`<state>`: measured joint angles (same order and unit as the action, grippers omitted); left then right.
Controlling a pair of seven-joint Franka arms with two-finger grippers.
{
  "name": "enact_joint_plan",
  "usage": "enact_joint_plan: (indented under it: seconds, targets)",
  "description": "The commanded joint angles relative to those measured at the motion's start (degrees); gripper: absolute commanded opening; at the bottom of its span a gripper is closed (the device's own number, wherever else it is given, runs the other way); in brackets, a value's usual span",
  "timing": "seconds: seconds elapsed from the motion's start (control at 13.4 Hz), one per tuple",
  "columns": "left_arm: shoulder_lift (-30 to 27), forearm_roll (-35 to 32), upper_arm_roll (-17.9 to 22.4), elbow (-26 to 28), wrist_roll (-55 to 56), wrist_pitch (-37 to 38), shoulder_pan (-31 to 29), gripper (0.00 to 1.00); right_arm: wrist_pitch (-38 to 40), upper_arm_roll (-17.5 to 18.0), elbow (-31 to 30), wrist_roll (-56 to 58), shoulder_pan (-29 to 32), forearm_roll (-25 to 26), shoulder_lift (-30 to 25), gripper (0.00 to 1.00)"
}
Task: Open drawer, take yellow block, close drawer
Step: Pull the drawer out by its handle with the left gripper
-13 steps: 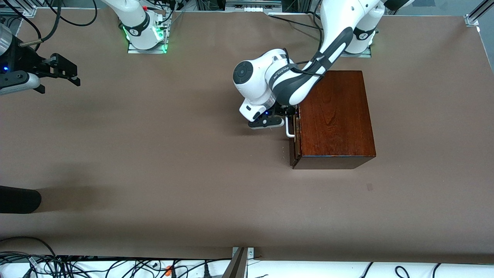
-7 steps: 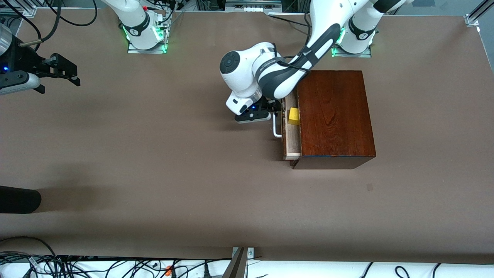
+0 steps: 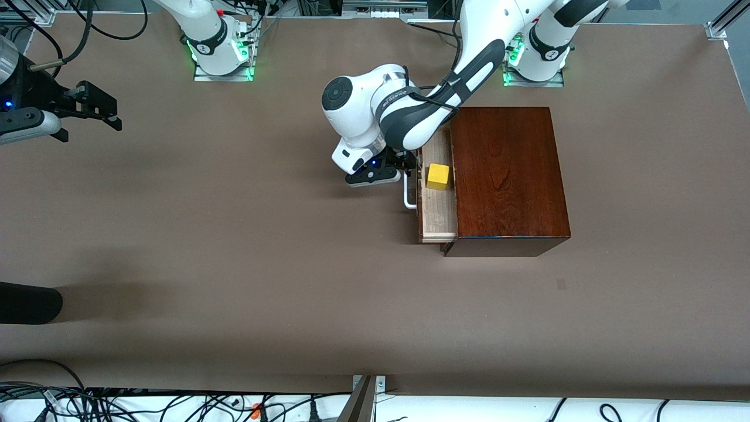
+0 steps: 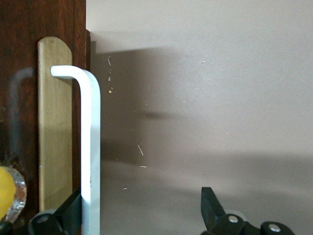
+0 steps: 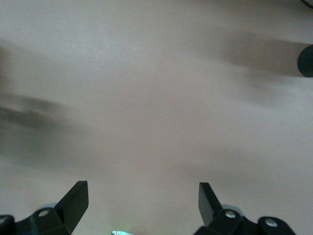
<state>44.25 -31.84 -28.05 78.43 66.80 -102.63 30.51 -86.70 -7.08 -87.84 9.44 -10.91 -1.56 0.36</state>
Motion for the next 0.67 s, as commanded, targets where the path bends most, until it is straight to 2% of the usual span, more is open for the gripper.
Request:
enact_joint_plan:
  seconds: [0.0,0.6]
  targets:
    - [5.1,-0.8,-0.4,-7.6,1.4,-1.3,3.3,1.0,0.7,-0.3,0.3,0.8,-0.1,-0.3,-0.2,1.0]
    - [8.2,-0.7,-0.4,-14.4,1.8,-1.5,6.0,1.0,0.7,-0.4,0.3,0.8,-0.1,-0.4,-0.2,1.0]
